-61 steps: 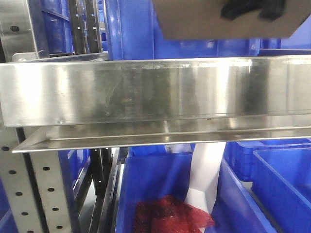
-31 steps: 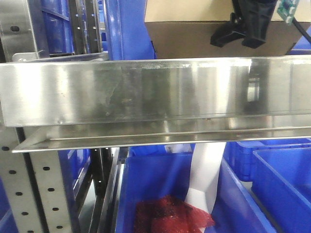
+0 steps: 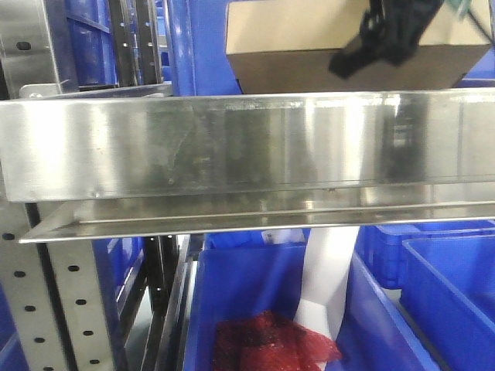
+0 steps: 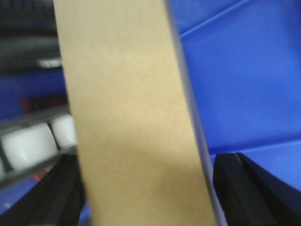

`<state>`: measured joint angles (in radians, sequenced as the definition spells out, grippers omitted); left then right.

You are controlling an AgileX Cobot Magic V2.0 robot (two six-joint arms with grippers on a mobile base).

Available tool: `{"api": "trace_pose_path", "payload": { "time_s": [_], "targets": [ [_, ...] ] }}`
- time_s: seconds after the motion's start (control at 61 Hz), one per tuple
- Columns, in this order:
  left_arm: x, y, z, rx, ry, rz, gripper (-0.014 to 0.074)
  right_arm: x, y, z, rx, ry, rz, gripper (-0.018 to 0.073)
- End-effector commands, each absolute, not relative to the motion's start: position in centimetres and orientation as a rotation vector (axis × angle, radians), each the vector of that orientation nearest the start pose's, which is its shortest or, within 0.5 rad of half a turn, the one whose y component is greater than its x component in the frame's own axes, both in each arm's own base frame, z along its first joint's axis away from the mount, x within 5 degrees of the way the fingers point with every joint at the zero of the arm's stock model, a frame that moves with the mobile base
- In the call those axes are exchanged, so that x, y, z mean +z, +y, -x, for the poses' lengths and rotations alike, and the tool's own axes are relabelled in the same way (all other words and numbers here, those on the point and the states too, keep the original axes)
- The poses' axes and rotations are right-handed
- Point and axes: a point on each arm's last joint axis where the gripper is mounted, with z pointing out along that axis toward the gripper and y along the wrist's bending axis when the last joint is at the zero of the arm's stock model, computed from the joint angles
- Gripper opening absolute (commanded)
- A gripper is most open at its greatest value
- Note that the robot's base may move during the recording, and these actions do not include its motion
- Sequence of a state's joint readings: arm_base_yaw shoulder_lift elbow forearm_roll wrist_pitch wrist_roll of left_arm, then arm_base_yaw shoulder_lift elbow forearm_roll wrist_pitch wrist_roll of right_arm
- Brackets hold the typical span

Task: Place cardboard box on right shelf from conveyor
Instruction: 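Lower the tan box onto the upper roller shelf with the right gripper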

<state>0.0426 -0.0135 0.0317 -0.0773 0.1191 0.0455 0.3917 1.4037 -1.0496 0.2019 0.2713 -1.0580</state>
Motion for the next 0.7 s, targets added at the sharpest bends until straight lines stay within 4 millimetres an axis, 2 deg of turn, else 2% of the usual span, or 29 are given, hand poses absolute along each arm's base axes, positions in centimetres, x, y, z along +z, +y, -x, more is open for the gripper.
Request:
{"api": "trace_pose_path", "payload": {
  "time_s": [0.0,0.18,0.295,0.36,0.524,0.688],
  "targets": [
    [19.8,0.2,-5.6,-0.003,1.529,0.054,-0.0116,35.7,12.2,-28.1,-0.159,1.629,1.065,0.0624],
    [19.8,0.2,-5.6,-0.003,1.529,0.054,-0.0116,37.2,11.8,-26.1,0.068,1.743,0.839,0.0622],
    [19.8,0.2,-5.6,-0.003,1.529,0.054,-0.0116,38.3,11.1,-24.3,0.235,1.805,0.62,0.0618],
    [19.8,0.2,-5.6,-0.003,1.529,0.054,-0.0116,38.6,10.6,-23.1,0.317,1.821,0.502,0.0585],
    [19.8,0.2,-5.6,-0.003,1.529,0.054,-0.0116,39.2,8.8,-19.5,0.447,1.76,0.274,0.0391],
    [19.8,0.2,-5.6,-0.003,1.529,0.054,-0.0116,38.7,6.8,-15.7,0.447,1.658,0.219,0.0135]
  ]
}}
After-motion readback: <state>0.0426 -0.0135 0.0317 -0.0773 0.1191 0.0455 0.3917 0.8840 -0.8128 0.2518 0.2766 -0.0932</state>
